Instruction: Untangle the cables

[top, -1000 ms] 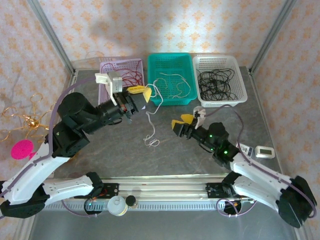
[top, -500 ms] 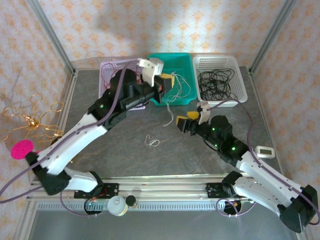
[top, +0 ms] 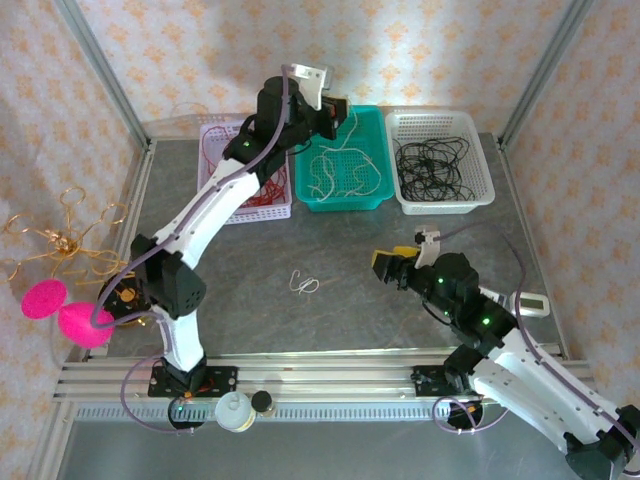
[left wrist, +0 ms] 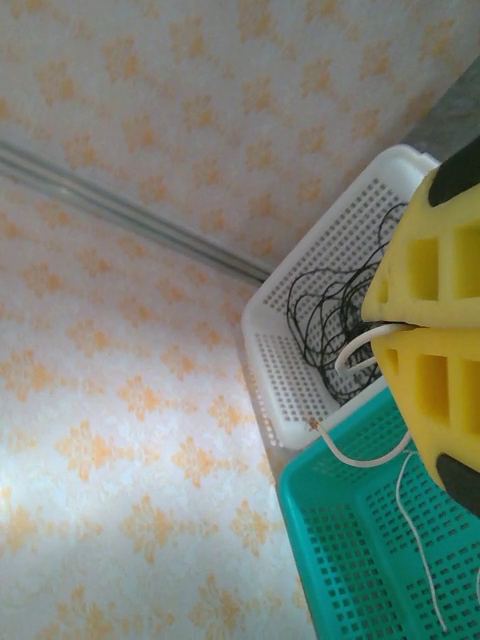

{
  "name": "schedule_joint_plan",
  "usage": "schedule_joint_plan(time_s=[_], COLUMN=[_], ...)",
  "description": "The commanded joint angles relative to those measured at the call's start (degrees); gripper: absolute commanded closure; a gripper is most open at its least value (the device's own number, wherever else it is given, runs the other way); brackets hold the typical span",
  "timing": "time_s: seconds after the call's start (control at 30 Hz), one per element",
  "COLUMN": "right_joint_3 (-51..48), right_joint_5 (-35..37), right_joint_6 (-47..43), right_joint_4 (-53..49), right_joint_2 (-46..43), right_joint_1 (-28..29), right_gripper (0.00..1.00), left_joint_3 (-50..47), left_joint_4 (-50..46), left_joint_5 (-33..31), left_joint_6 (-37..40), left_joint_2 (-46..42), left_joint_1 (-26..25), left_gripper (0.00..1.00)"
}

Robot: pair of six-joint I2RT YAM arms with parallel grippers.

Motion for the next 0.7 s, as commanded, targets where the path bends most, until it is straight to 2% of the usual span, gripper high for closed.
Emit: schedule_joint_plan(time_s=[0.0, 0.2, 0.57, 0.67], right_joint_3=[-0.8, -1.8, -3.8, -3.7], right_joint_5=[-0.4, 0.1, -1.2, 1.1], right_joint_6=[1.2, 0.7, 2.6, 2.5], right_joint_4=[-1.4, -1.4, 0.6, -0.4], right_joint_2=[-0.8, -0.1, 3.1, 4.9], right_joint_1=[-0.2, -0.2, -0.2, -0.2], right_gripper=[0.34, 0.34, 0.35, 0.37], left_joint_3=[2.4, 5.7, 4.8, -1.1], left_joint_4=[4.7, 8.4, 8.5, 9.3], left_joint_5=[2.6, 5.7, -0.4, -4.9], left_joint_6=[-5.0, -9.6, -10.2, -10.4], left_joint_2=[5.0, 13.7, 23.6, 22.2], left_joint_1=[1.8, 2.5, 3.0, 2.9], left_gripper=[1.00, 1.00, 0.99, 0.78])
